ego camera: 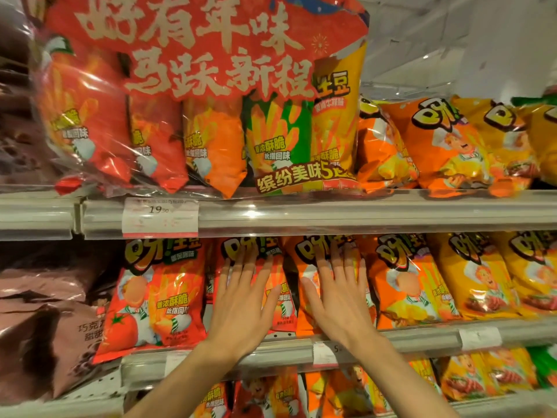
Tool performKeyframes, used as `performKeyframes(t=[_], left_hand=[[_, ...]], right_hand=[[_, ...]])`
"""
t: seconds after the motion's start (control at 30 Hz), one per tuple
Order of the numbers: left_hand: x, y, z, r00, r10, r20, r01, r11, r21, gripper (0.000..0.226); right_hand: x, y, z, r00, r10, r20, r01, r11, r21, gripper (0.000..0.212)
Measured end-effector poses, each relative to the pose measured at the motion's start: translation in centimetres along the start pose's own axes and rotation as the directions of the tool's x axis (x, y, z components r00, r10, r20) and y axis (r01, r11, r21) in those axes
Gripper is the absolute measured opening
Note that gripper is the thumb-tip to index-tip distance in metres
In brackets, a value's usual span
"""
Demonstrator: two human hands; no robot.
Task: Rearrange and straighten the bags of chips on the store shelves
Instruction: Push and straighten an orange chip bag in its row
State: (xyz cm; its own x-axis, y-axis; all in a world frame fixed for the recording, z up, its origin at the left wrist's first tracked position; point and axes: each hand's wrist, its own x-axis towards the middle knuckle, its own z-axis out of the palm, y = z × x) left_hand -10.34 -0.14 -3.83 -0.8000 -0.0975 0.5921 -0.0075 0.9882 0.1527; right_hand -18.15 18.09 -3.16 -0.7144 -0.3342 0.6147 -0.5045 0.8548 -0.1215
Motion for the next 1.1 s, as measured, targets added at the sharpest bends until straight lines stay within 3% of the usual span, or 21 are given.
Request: performKeyframes(t=[0.2,0.4,0.5,0.63,0.83,0.97,1.1], left_hand=[[0.3,1.3,-0.9,0.993,0.005,-0.115,-0.022,0.989,-0.149,0.050],[1.6,8.4,-0.4,0.988,0.023,-0.152,-0.083,0.912,-0.402,0.041],[2.8,13.6,0.5,0.996,0.040,-0.077,-0.074,0.860,-0.505,0.043],[5.0,19.6,2.1,0.998,0.019,0.052,0.015,0.814,-0.581,0.052],[8.1,22.9,4.8,0.950,-0.204,0.238,0.309,0.739,-0.599,0.066],[9.3,23.6,5.4,0.902,-0.300,0.310,0.431,0.649,-0.627,0.057],[10.0,23.8,5.6,0.858,-0.346,0.380,0.513,0.548,-0.661,0.062]], right_hand=[[-0.8,2.3,-2.3,0.994,0.059,-0.091,-0.037,0.973,0.230,0.063],[0.4,9.4,-5.6,0.931,0.263,-0.254,-0.194,0.944,0.265,0.055],[1.1,14.4,-7.6,0.940,0.313,-0.133,-0.269,0.924,0.271,0.056],[1.4,20.0,-9.5,0.964,0.213,0.161,-0.248,0.937,0.247,0.055],[2.1,23.0,-10.5,0.875,0.002,0.483,-0.148,0.953,0.265,0.081],[3.4,24.1,-9.4,0.840,-0.089,0.536,-0.234,0.830,0.506,0.094],[4.4,24.7,-8.1,0.836,-0.129,0.533,-0.275,0.741,0.612,0.107]])
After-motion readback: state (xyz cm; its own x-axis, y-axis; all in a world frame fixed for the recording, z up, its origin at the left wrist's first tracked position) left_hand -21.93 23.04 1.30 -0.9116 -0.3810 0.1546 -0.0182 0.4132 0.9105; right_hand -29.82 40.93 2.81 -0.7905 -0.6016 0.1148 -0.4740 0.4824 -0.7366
